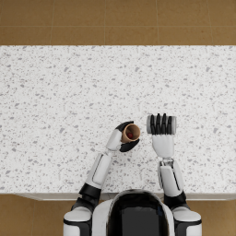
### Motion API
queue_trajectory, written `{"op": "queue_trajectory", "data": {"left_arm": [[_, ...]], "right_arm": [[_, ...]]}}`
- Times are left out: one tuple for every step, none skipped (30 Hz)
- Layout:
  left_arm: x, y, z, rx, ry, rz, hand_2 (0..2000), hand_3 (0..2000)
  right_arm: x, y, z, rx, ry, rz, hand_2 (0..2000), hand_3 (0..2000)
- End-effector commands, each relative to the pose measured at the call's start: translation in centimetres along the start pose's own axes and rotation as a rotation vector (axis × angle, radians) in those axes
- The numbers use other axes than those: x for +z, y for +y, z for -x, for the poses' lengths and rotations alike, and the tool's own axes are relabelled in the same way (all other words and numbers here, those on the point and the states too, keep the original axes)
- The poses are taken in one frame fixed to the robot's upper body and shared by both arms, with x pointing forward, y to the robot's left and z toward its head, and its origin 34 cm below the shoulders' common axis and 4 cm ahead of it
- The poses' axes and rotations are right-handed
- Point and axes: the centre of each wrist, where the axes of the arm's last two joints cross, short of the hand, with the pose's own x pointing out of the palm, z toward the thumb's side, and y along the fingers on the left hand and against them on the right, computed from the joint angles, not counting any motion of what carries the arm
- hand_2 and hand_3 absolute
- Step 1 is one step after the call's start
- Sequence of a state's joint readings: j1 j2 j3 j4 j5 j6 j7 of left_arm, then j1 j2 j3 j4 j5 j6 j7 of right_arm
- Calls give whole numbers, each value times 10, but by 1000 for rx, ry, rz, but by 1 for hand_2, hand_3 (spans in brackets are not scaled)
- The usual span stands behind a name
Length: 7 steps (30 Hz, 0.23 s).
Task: Pick up two cups and pour the berry on the right into the cup on the left
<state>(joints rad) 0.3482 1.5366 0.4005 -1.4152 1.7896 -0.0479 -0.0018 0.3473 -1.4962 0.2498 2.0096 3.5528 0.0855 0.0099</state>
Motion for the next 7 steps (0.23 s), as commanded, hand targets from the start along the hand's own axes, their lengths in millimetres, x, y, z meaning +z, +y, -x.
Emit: {"op": "queue_trajectory", "data": {"left_arm": [[0,0,0,0,0,0,2000,1280],[0,0,0,0,0,0,2000,1280],[0,0,0,0,0,0,2000,1280],[0,0,0,0,0,0,2000,1280],[0,0,0,0,0,0,2000,1280],[0,0,0,0,0,0,2000,1280],[0,0,0,0,0,0,2000,1280]], "right_arm": [[0,0,0,0,0,0,2000,1280],[0,0,0,0,0,0,2000,1280],[0,0,0,0,0,0,2000,1280],[0,0,0,0,0,0,2000,1280],[0,0,0,0,0,0,2000,1280],[0,0,0,0,0,0,2000,1280],[0,0,0,0,0,0,2000,1280]]}}
